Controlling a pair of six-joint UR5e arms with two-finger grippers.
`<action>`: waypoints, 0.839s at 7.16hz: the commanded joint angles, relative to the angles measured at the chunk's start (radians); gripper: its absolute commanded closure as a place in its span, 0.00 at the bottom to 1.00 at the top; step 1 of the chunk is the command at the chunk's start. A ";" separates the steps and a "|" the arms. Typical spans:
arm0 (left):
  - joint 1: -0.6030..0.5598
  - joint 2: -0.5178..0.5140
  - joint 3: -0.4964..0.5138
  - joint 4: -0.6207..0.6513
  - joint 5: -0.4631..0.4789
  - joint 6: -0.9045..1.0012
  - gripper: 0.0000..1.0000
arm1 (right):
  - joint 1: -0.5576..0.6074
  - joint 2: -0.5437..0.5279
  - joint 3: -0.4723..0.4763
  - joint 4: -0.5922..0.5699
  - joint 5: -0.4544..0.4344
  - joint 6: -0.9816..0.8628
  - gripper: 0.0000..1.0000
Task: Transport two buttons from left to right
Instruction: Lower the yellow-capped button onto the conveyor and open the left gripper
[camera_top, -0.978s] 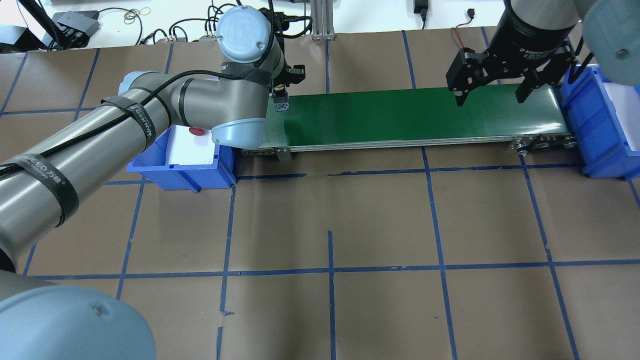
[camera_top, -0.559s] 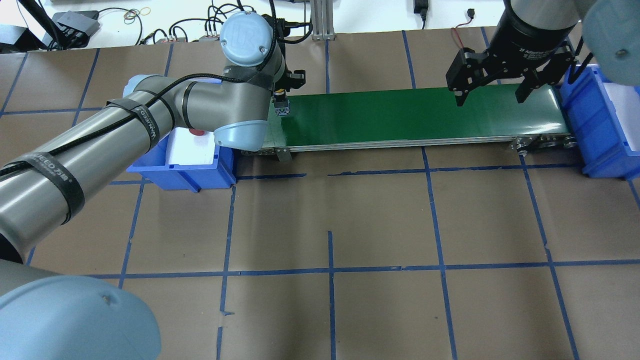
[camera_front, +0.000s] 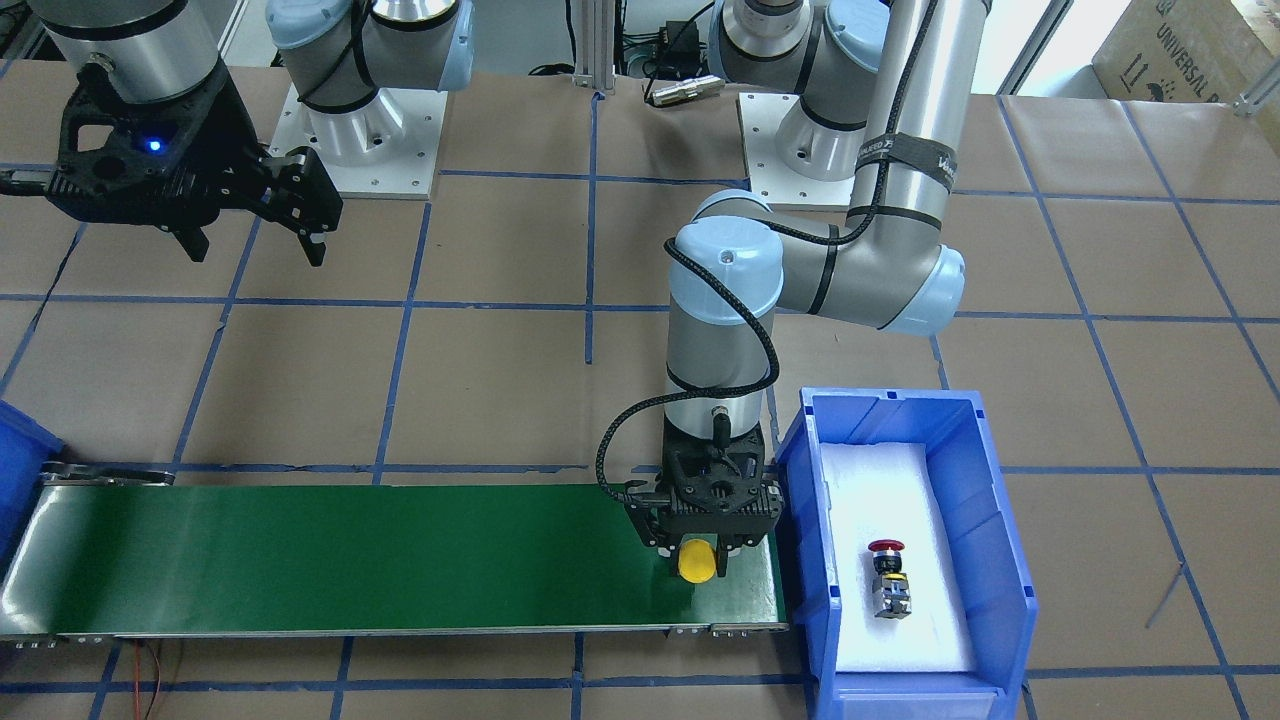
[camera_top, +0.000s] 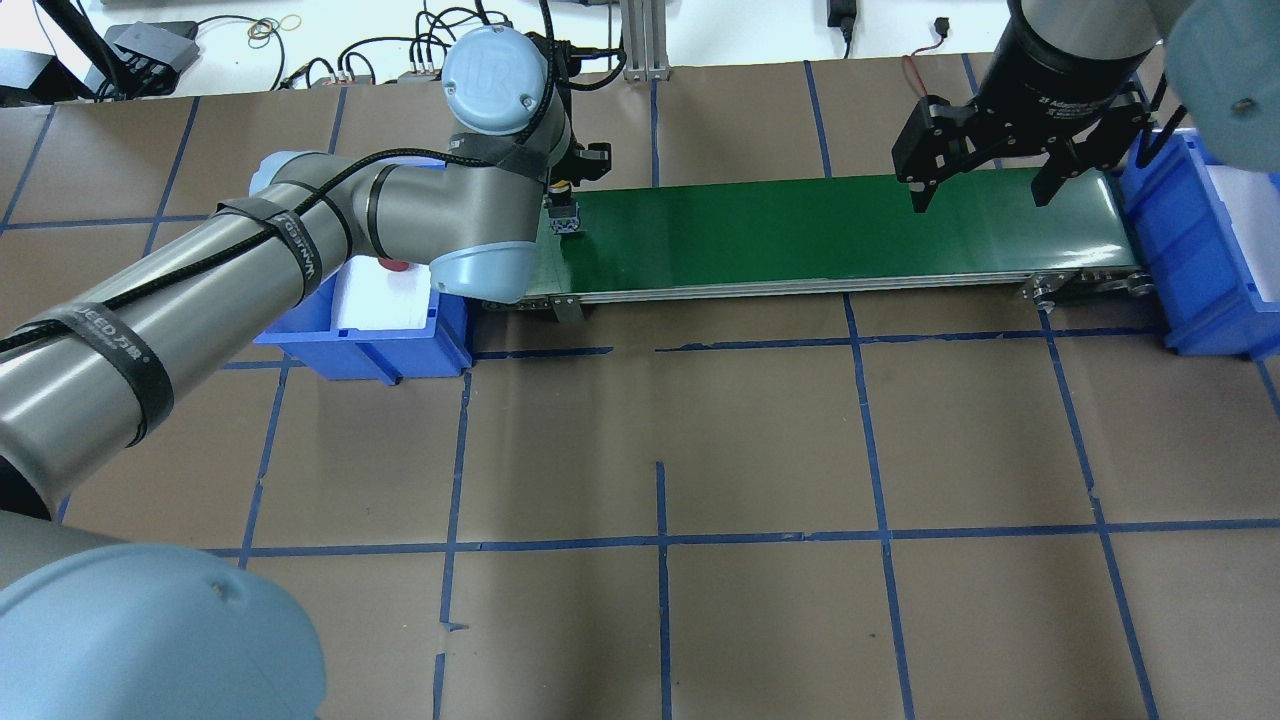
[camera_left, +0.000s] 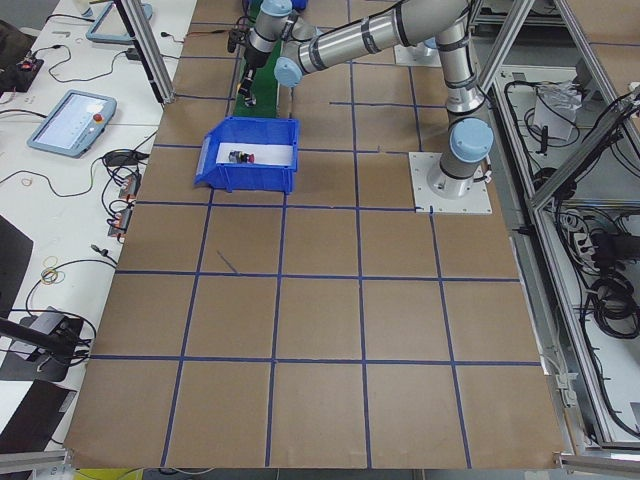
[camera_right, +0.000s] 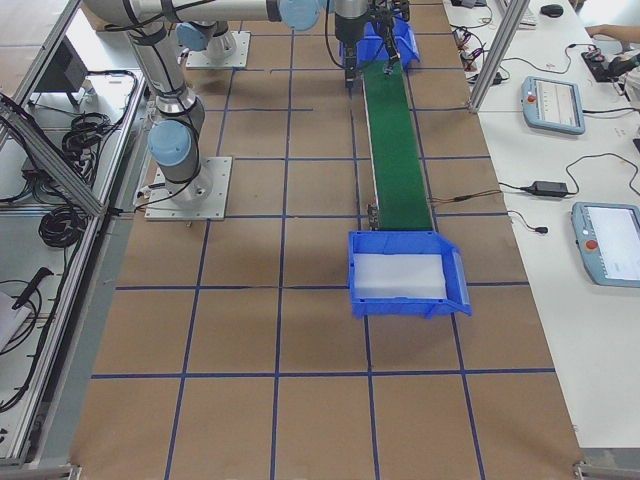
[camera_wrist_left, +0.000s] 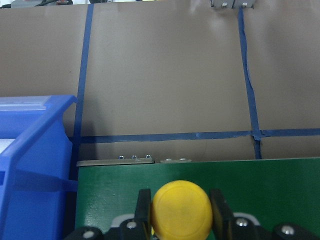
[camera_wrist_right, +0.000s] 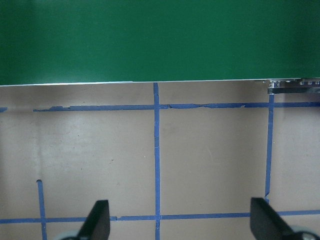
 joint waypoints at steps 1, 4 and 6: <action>0.000 0.000 0.003 0.000 0.000 -0.002 0.12 | 0.000 0.000 0.000 0.000 0.000 0.000 0.00; 0.000 0.000 0.003 -0.006 -0.004 -0.003 0.00 | 0.000 0.000 0.000 0.000 0.000 0.000 0.00; 0.015 0.024 0.050 -0.086 -0.015 0.024 0.00 | 0.000 0.000 0.000 0.000 0.000 0.000 0.00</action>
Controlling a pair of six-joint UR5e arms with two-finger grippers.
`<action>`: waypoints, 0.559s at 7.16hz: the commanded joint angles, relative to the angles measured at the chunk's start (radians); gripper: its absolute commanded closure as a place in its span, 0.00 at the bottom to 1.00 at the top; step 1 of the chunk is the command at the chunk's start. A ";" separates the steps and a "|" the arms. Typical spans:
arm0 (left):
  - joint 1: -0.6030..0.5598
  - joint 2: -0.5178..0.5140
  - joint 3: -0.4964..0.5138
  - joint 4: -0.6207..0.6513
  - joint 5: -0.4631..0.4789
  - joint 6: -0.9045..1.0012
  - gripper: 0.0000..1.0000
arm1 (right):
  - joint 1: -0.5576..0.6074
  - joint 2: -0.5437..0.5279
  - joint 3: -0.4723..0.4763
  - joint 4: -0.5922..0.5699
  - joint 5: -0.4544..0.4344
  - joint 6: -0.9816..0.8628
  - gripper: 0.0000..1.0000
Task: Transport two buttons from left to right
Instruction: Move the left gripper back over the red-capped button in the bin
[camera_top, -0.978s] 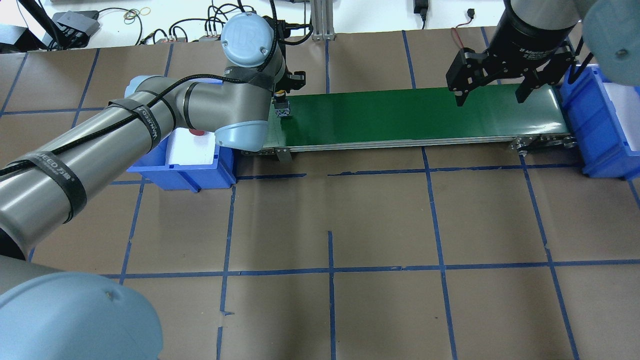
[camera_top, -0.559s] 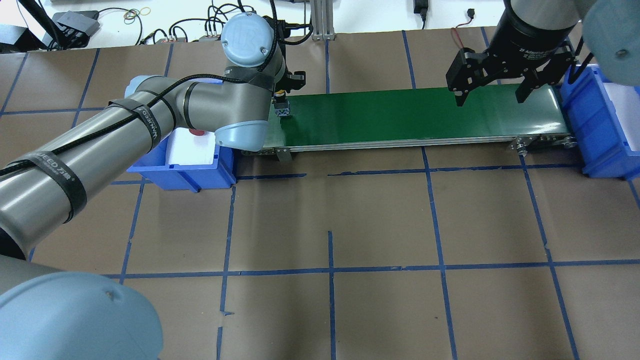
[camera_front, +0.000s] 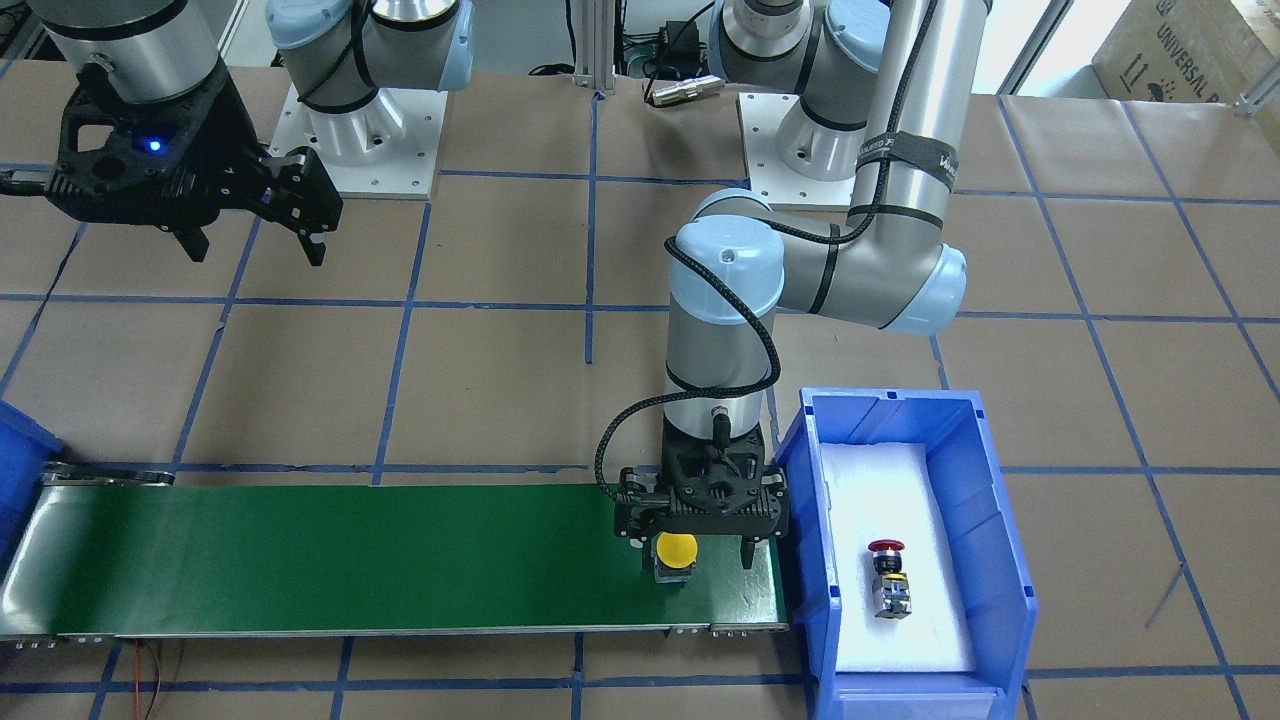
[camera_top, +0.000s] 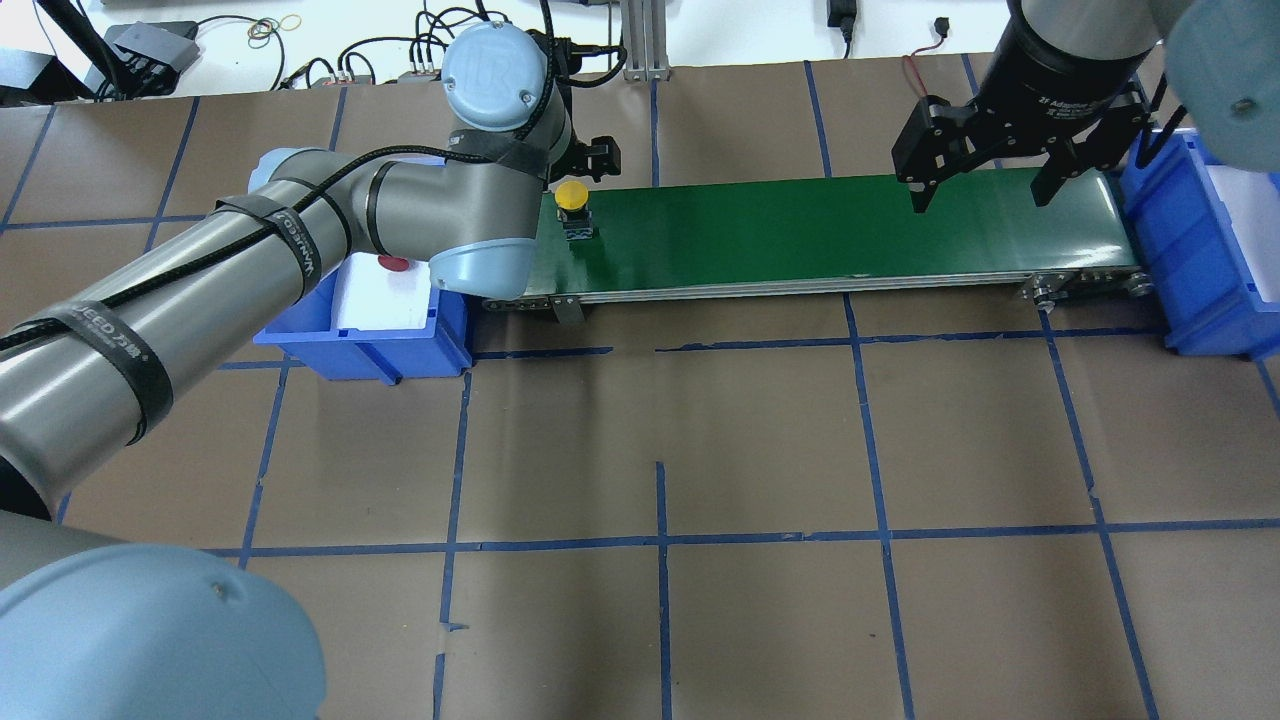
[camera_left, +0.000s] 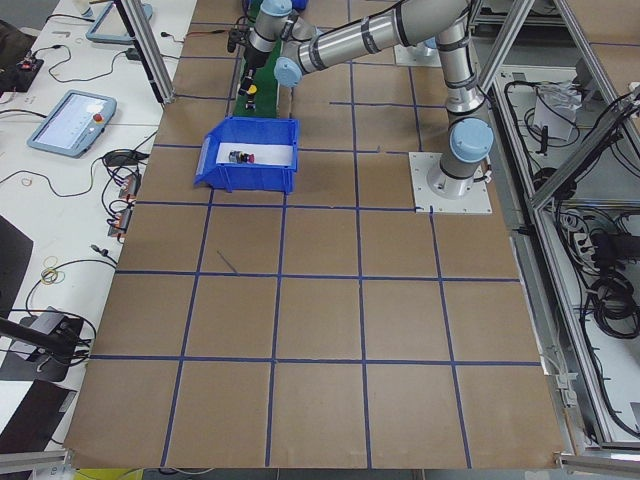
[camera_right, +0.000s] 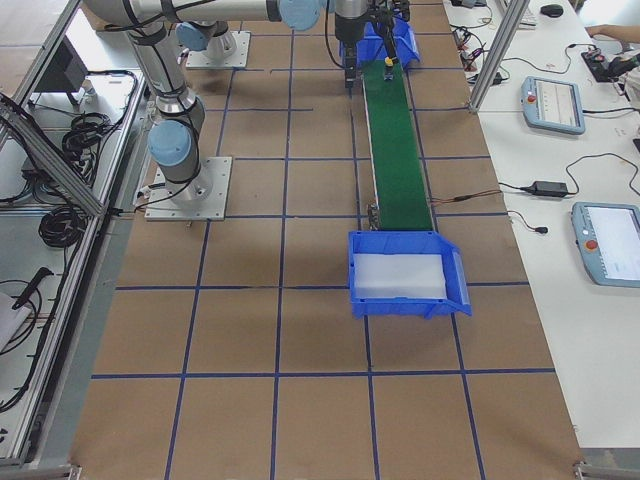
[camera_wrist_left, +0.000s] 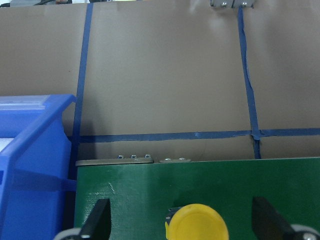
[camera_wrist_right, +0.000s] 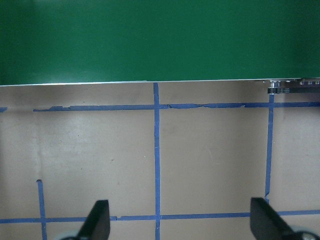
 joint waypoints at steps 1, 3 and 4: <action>0.065 0.062 0.102 -0.324 -0.026 0.035 0.00 | 0.000 0.000 0.000 0.001 0.000 0.000 0.00; 0.189 0.182 0.152 -0.616 -0.028 0.215 0.00 | 0.000 0.000 0.000 0.001 0.000 0.000 0.00; 0.241 0.193 0.149 -0.643 -0.031 0.319 0.00 | 0.000 0.000 0.000 0.001 0.000 0.000 0.00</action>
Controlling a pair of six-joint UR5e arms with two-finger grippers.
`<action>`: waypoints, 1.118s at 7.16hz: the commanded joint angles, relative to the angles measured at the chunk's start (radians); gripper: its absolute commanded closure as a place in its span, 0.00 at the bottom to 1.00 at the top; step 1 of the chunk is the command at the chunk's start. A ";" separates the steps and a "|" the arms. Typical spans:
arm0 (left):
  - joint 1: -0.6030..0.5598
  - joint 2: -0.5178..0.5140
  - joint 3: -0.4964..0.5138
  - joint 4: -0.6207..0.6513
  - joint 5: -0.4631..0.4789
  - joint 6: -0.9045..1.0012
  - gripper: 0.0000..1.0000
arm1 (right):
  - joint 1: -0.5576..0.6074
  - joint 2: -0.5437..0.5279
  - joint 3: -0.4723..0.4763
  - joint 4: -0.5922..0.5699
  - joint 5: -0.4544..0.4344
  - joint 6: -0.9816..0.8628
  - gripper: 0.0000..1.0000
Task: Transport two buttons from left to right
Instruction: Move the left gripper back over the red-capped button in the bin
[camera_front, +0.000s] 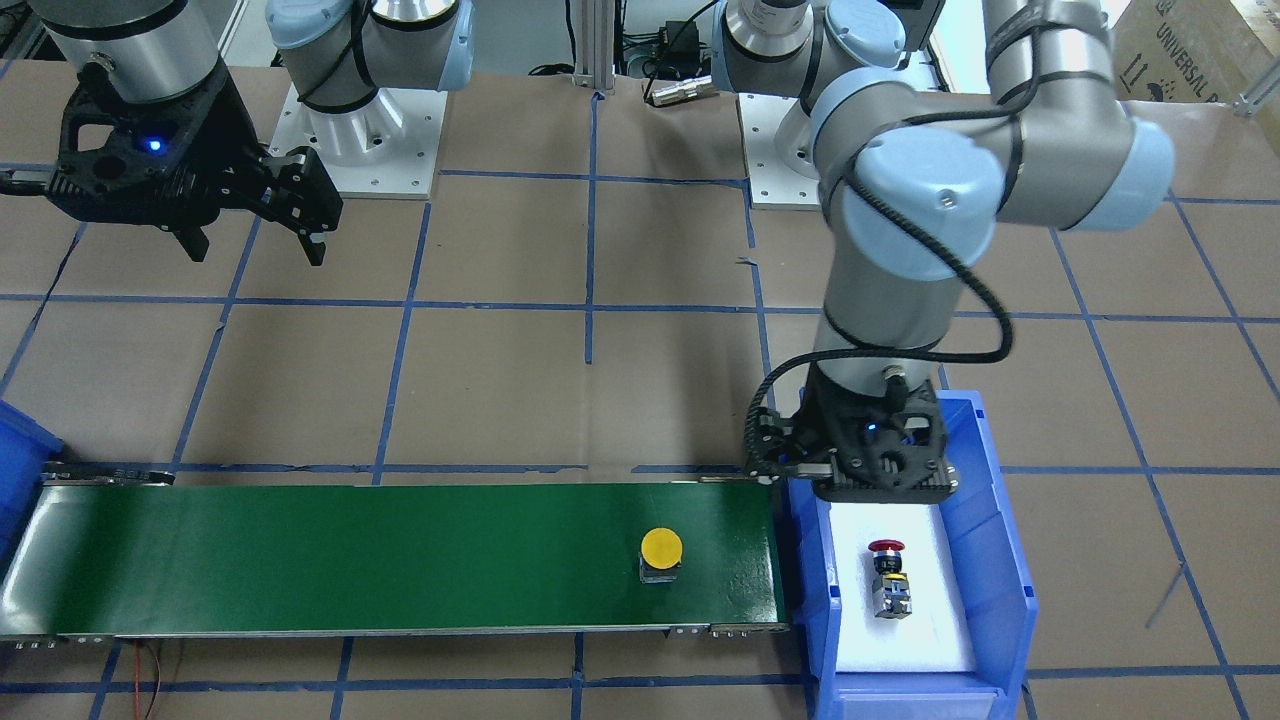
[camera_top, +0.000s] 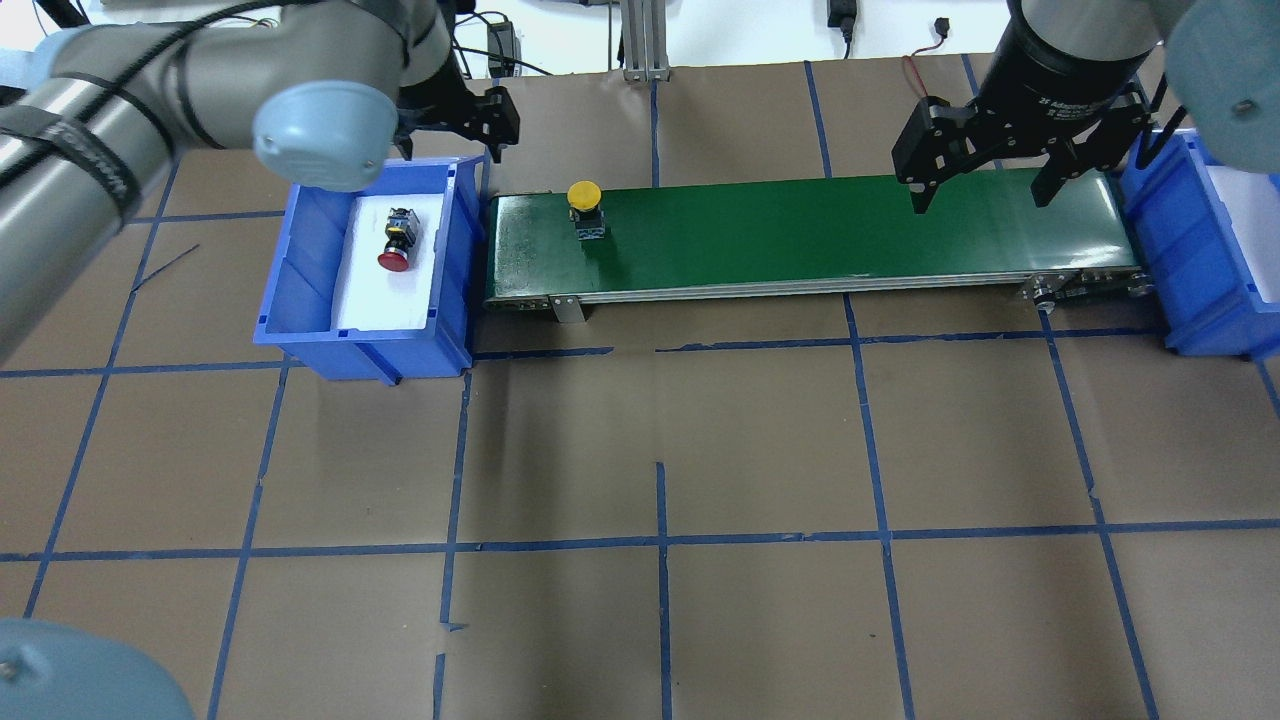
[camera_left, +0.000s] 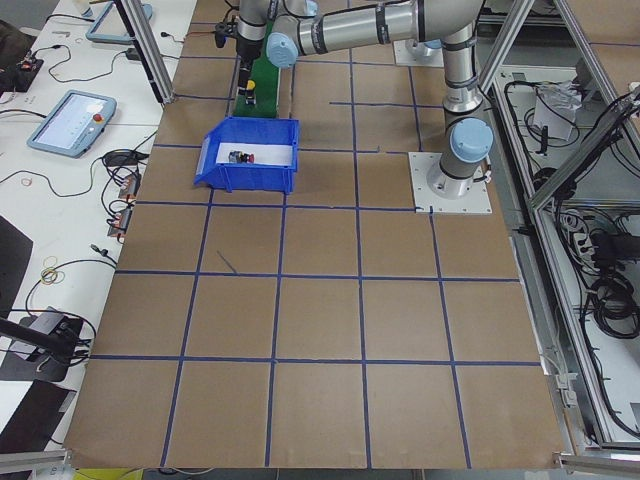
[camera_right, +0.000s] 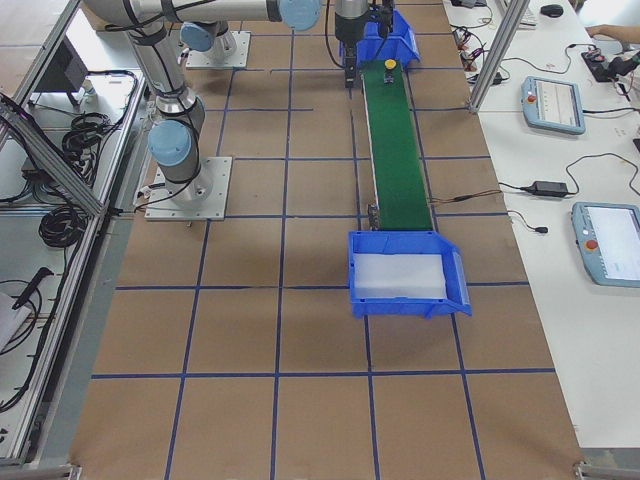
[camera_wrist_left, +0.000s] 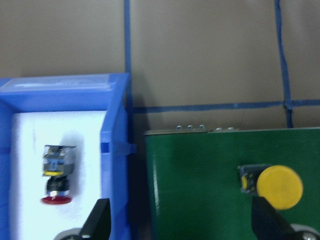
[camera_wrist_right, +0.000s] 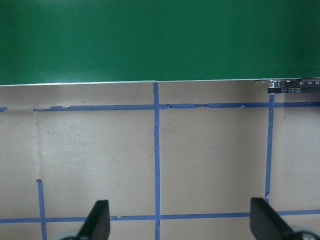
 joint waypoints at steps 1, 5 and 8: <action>0.125 0.032 0.004 -0.115 -0.006 0.200 0.00 | 0.000 0.000 0.000 -0.001 0.000 0.000 0.00; 0.196 -0.146 0.012 -0.042 -0.006 0.308 0.00 | 0.000 0.000 0.000 -0.001 0.000 0.000 0.00; 0.196 -0.195 0.017 -0.025 -0.066 0.284 0.00 | 0.000 0.000 0.000 0.000 0.000 0.000 0.00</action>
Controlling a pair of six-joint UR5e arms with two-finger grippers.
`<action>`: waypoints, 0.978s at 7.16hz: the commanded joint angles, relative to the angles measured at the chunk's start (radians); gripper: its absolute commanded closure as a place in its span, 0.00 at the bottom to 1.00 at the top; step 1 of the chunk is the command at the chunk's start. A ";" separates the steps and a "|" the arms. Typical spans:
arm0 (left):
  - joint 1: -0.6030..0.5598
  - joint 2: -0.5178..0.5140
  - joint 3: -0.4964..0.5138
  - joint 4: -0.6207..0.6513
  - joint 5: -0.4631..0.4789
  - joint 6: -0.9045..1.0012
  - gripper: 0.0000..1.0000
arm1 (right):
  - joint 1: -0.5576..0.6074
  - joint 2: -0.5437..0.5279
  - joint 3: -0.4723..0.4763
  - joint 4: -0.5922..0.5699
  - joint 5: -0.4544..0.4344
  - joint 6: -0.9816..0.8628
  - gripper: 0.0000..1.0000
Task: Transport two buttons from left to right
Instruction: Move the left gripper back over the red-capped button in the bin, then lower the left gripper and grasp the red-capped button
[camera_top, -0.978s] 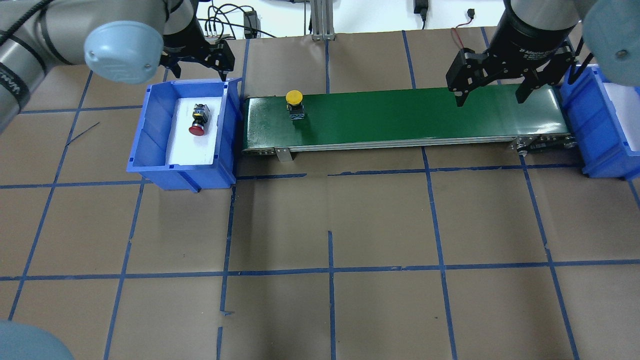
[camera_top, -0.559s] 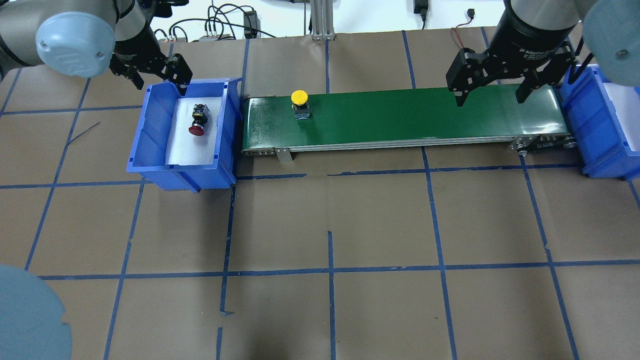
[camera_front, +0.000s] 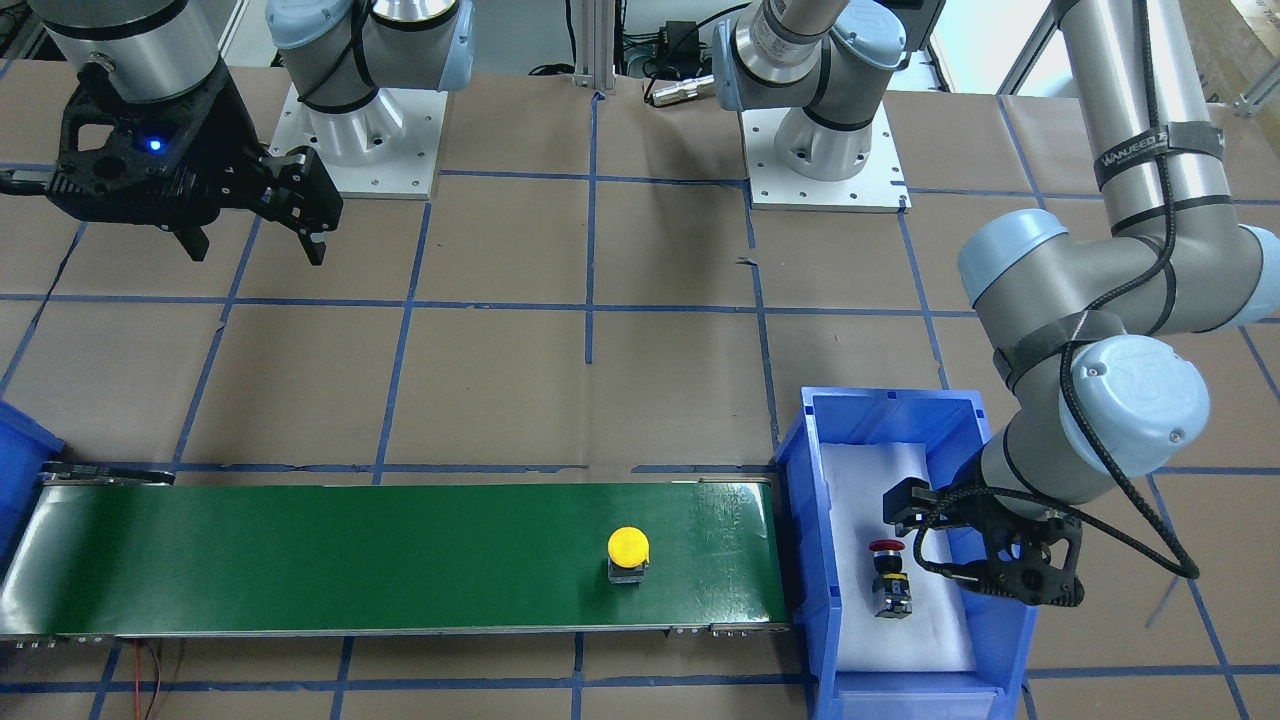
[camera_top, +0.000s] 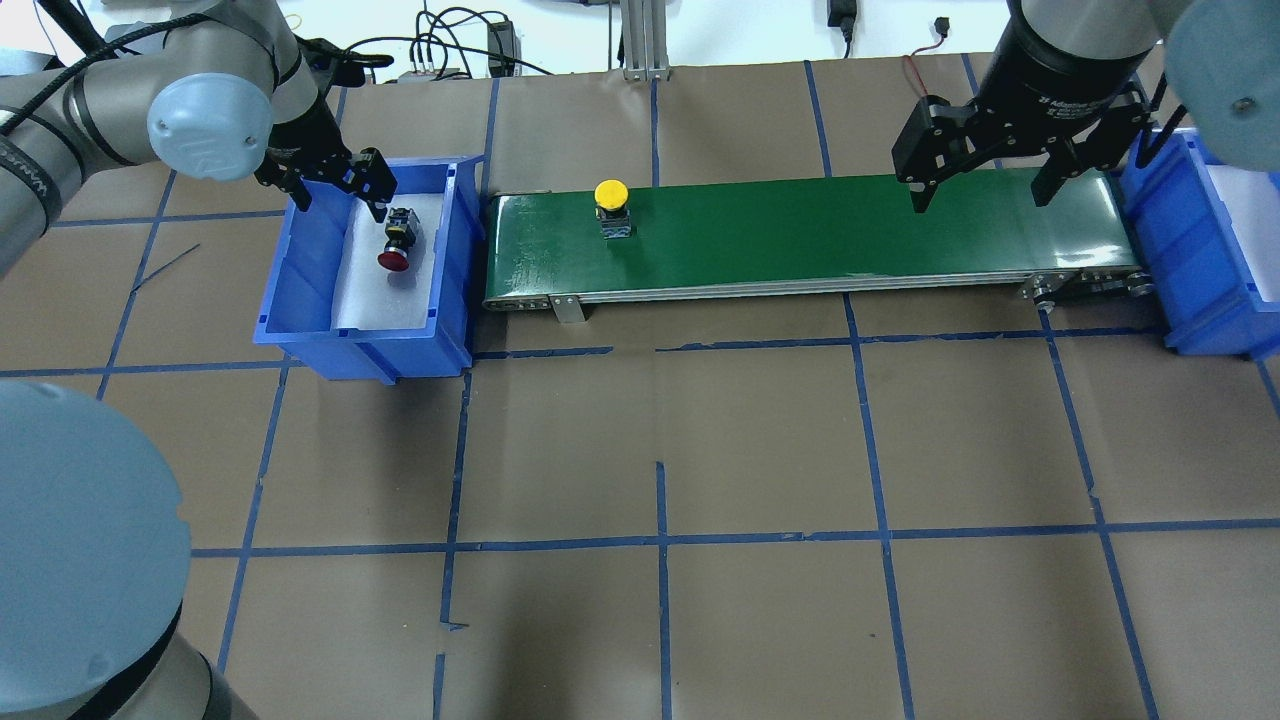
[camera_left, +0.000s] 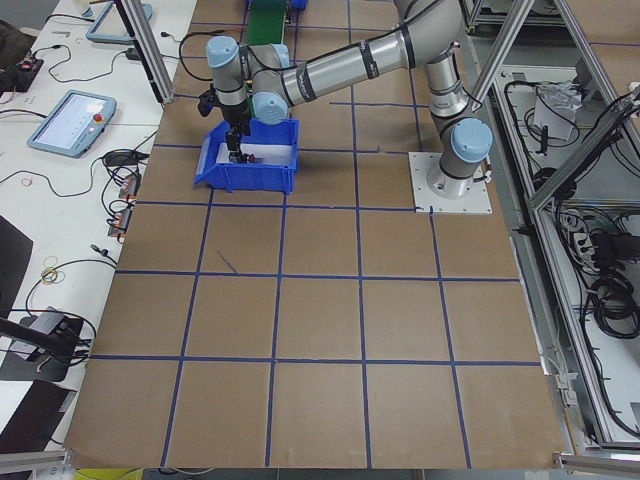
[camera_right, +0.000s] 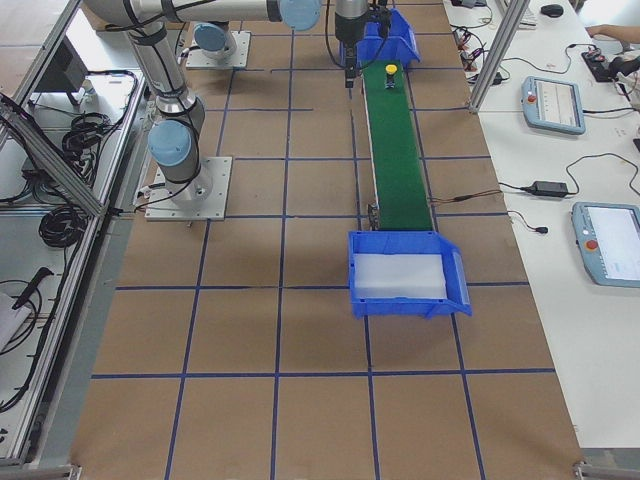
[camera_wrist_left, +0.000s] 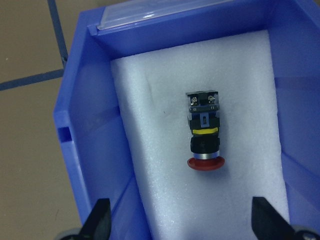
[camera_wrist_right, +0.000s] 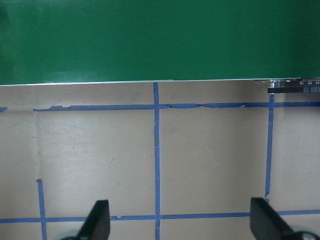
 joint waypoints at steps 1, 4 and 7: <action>0.000 -0.029 0.012 0.017 -0.045 -0.035 0.12 | 0.000 0.000 0.000 0.000 0.000 0.000 0.00; -0.001 -0.038 0.012 0.031 -0.048 -0.076 0.34 | 0.000 0.000 0.000 0.000 0.000 0.000 0.00; -0.001 -0.062 -0.006 0.040 -0.095 -0.096 0.34 | 0.002 0.000 0.000 0.000 0.000 0.000 0.00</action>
